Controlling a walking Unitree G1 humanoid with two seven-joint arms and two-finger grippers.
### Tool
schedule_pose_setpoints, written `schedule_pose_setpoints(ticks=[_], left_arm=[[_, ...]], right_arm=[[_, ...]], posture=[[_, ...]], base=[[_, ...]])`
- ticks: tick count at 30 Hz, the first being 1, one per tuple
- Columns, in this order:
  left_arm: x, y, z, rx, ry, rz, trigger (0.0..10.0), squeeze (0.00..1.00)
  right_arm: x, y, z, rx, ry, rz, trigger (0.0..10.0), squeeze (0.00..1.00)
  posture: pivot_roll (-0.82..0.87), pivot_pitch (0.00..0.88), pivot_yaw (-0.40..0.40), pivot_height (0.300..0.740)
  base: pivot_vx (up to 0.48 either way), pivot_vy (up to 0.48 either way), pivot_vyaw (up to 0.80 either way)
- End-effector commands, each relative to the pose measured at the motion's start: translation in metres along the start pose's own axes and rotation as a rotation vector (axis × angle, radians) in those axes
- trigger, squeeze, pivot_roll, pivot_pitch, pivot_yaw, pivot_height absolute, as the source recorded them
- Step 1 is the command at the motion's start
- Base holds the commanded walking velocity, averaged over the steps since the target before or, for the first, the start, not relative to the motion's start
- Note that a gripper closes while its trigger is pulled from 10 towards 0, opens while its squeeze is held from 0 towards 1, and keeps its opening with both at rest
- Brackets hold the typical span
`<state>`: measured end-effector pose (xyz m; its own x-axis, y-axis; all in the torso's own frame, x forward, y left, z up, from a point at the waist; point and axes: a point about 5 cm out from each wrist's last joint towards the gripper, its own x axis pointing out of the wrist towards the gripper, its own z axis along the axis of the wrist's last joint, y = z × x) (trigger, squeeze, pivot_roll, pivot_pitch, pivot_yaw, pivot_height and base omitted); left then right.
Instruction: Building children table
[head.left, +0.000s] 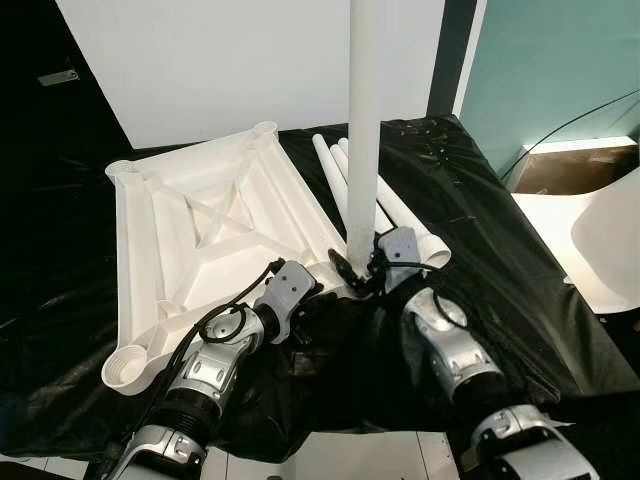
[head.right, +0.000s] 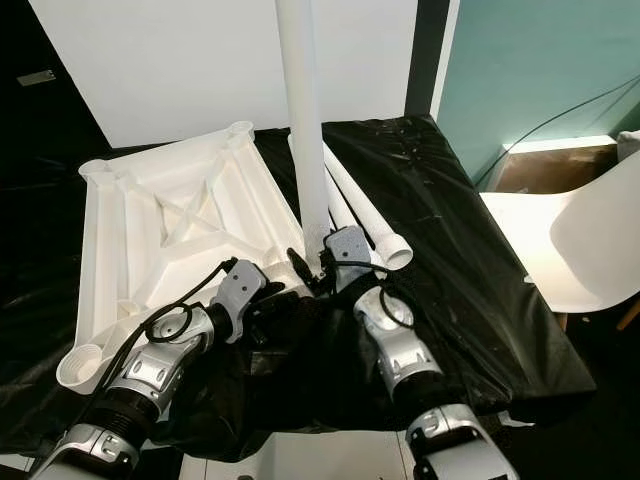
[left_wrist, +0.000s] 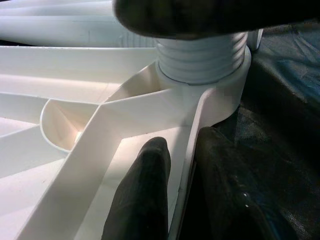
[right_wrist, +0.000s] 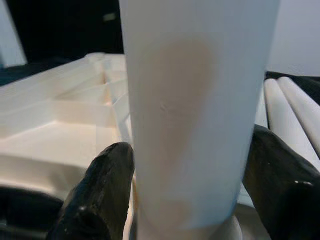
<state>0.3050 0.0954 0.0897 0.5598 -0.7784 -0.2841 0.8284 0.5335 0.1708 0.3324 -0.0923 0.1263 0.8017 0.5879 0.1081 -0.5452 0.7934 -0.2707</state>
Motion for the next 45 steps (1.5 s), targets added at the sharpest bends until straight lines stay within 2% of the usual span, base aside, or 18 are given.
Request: schedule_pose_setpoints(ticks=[1, 8, 9, 10, 14, 17, 19, 21, 27, 33, 34, 35, 37, 38, 39, 43, 44, 45], left_arm=[[0.0, -0.011, -0.019, -0.038, 0.086, -0.067, 10.0, 0.0], [-0.001, -0.013, -0.021, -0.041, 0.087, -0.068, 10.0, 0.0], [-0.002, -0.013, -0.021, -0.042, 0.088, -0.066, 10.0, 0.0], [-0.002, -0.013, -0.021, -0.042, 0.088, -0.064, 10.0, 0.0], [-0.003, -0.012, -0.022, -0.041, 0.089, -0.059, 10.0, 0.0], [-0.003, -0.012, -0.022, -0.042, 0.089, -0.057, 10.0, 0.0], [-0.003, -0.013, -0.022, -0.045, 0.089, -0.057, 10.0, 0.0], [-0.003, -0.013, -0.023, -0.045, 0.089, -0.057, 10.0, 0.0], [-0.003, -0.013, -0.022, -0.044, 0.09, -0.057, 10.0, 0.0], [-0.003, -0.013, -0.021, -0.041, 0.09, -0.057, 10.0, 0.0], [-0.003, -0.013, -0.021, -0.042, 0.09, -0.057, 10.0, 0.0], [-0.003, -0.013, -0.022, -0.042, 0.091, -0.056, 10.0, 0.0], [-0.003, -0.013, -0.022, -0.042, 0.091, -0.056, 10.0, 0.0], [-0.003, -0.013, -0.022, -0.043, 0.09, -0.055, 10.0, 0.0], [-0.003, -0.013, -0.022, -0.044, 0.089, -0.053, 10.0, 0.0], [-0.003, -0.014, -0.022, -0.047, 0.087, -0.05, 10.0, 0.0], [-0.003, -0.014, -0.022, -0.047, 0.087, -0.05, 10.0, 0.0], [-0.003, -0.014, -0.022, -0.047, 0.087, -0.049, 10.0, 0.0]], right_arm=[[0.001, -0.003, 0.0, -0.004, 0.002, 0.048, 10.0, 0.0], [0.005, -0.009, 0.002, -0.016, 0.029, 0.14, 9.1, 0.0], [0.007, -0.009, 0.003, -0.008, 0.029, 0.147, 1.9, 0.0], [0.008, -0.009, 0.004, 0.005, 0.031, 0.157, 0.0, 0.0], [0.008, -0.007, 0.002, 0.041, 0.046, 0.177, 0.0, 0.0], [0.007, -0.005, -0.01, 0.142, 0.107, 0.139, 0.0, 0.0], [0.0, 0.002, -0.022, 0.191, 0.129, 0.0, 0.0, 0.0], [-0.002, 0.003, -0.023, 0.193, 0.126, -0.038, 0.0, 0.0], [-0.013, 0.0, -0.022, 0.175, 0.071, -0.343, 0.0, 0.0], [-0.011, 0.007, -0.022, 0.19, 0.08, -0.337, 0.0, 0.0], [-0.01, 0.01, -0.022, 0.165, 0.092, -0.317, 1.7, 0.0], [-0.008, 0.013, -0.021, 0.137, 0.096, -0.29, 10.0, 0.0], [-0.007, 0.015, -0.02, 0.115, 0.099, -0.277, 10.0, 0.0], [-0.006, 0.017, -0.018, 0.108, 0.088, -0.245, 10.0, 0.33], [-0.004, 0.017, -0.015, 0.12, 0.07, -0.213, 10.0, 1.0], [-0.001, 0.012, -0.01, 0.124, 0.054, -0.171, 10.0, 1.0], [0.0, 0.009, -0.01, 0.116, 0.053, -0.158, 10.0, 0.55], [0.0, 0.006, -0.008, 0.111, 0.05, -0.141, 10.0, 0.0]], posture=[[-0.04, 0.0, 0.054, 0.74], [-0.04, 0.0, 0.05, 0.74], [-0.04, 0.0, 0.049, 0.74], [-0.03, 0.0, 0.048, 0.74], [-0.03, 0.0, 0.048, 0.74], [-0.03, 0.0, 0.045, 0.74], [-0.03, 0.0, 0.043, 0.74], [-0.03, 0.0, 0.043, 0.74], [-0.03, 0.0, 0.041, 0.74], [-0.03, 0.0, 0.04, 0.74], [-0.03, 0.0, 0.038, 0.74], [-0.03, 0.0, 0.036, 0.74], [-0.03, 0.0, 0.036, 0.74], [-0.03, 0.0, 0.034, 0.74], [-0.03, 0.0, 0.033, 0.74], [-0.03, 0.0, 0.032, 0.74], [-0.03, 0.0, 0.032, 0.74], [-0.03, 0.0, 0.031, 0.74]], base=[[0.0, 0.0, 0.0], [0.0, 0.0, 0.0], [0.0, 0.0, 0.0], [0.0, 0.0, 0.0], [0.0, 0.0, 0.0], [0.0, 0.0, 0.0], [0.0, 0.0, 0.0], [0.0, 0.0, 0.0], [0.0, 0.0, 0.0], [0.0, 0.0, 0.0], [0.0, 0.0, 0.0], [0.0, 0.0, 0.0], [0.0, 0.0, 0.0], [0.0, 0.0, 0.0], [0.0, 0.0, 0.0], [0.0, 0.0, 0.0], [0.0, 0.0, 0.0], [0.0, 0.0, 0.0]])
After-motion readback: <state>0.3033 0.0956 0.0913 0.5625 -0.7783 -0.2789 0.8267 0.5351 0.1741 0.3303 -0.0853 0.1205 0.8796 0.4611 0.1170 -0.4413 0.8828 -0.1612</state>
